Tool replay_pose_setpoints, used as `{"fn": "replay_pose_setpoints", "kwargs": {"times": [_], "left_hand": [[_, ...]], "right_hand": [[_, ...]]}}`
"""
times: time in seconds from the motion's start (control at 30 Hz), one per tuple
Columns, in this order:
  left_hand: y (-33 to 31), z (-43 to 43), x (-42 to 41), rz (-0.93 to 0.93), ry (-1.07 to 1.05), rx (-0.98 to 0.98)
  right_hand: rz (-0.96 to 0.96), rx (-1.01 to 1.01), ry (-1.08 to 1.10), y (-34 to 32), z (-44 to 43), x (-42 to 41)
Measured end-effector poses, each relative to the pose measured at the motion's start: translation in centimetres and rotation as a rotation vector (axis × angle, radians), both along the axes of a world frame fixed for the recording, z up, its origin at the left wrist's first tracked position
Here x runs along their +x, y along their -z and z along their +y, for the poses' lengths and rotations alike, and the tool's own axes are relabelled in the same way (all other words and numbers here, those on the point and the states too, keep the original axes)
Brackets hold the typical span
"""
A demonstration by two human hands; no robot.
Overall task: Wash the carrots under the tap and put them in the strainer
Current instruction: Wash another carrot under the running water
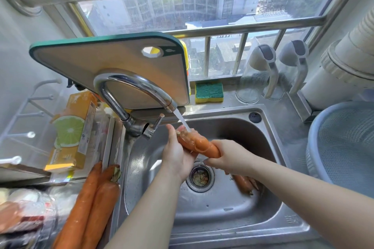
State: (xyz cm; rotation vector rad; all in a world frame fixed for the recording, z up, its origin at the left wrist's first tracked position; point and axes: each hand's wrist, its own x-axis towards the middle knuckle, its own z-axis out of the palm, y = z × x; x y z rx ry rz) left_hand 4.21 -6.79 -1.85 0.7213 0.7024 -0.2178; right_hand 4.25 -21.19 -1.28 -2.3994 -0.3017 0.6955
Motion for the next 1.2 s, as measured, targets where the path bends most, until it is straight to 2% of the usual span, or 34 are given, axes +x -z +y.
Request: {"fn": "replay_pose_setpoints", "kwargs": {"times": [0.2, 0.3, 0.43, 0.5, 0.53, 0.63, 0.67, 0.73, 0.77, 0.9, 0.97, 1.03, 1.13, 1.2], "left_hand": [[-0.1, 0.1, -0.2, -0.035, 0.000, 0.041], [-0.4, 0.0, 0.5, 0.046, -0.013, 0.083], [-0.5, 0.2, 1.6, 0.176, -0.018, 0.114], [-0.5, 0.2, 1.9, 0.189, -0.021, 0.099], [-0.5, 0.3, 1.9, 0.181, -0.013, 0.090], [-0.3, 0.4, 1.3, 0.118, 0.031, 0.021], [-0.4, 0.4, 1.0, 0.092, 0.038, -0.001], [-0.5, 0.2, 0.7, 0.046, 0.012, 0.021], [-0.6, 0.1, 0.8, 0.029, -0.015, 0.075], [-0.5, -0.1, 1.8, 0.029, -0.095, 0.343], [-0.4, -0.3, 2.1, 0.036, -0.101, 0.397], [-0.7, -0.5, 2.4, 0.084, -0.100, 0.362], [-0.5, -0.3, 3.0, 0.245, -0.076, 0.253], [-0.1, -0.1, 3.2, 0.290, -0.050, 0.191]], "right_hand": [[-0.498, -0.285, -0.078, 0.1, 0.0, -1.0], [-0.732, -0.411, -0.189, 1.0, -0.1, -1.0], [-0.849, -0.378, -0.213, 1.7, -0.1, -1.1], [-0.754, -0.368, -0.174, 1.2, 0.2, -1.4], [-0.606, -0.345, -0.144, 0.5, 0.3, -1.3], [0.058, -0.032, -0.059, -0.9, -0.2, 0.1], [0.227, 0.057, -0.051, -1.2, -0.5, 0.7], [0.319, 0.076, -0.067, -1.4, -0.7, 1.2], [0.264, 0.040, -0.060, -1.4, -0.6, 1.2], [-0.196, -0.194, -0.019, -0.5, 0.7, -0.3], [-0.355, -0.254, -0.008, 0.0, 0.9, -0.6], [-0.459, -0.309, -0.012, 0.0, 0.5, -0.6], [-0.715, -0.470, -0.095, 0.6, -0.4, -0.5], [-0.749, -0.503, -0.080, 0.5, -0.7, -0.5]]}}
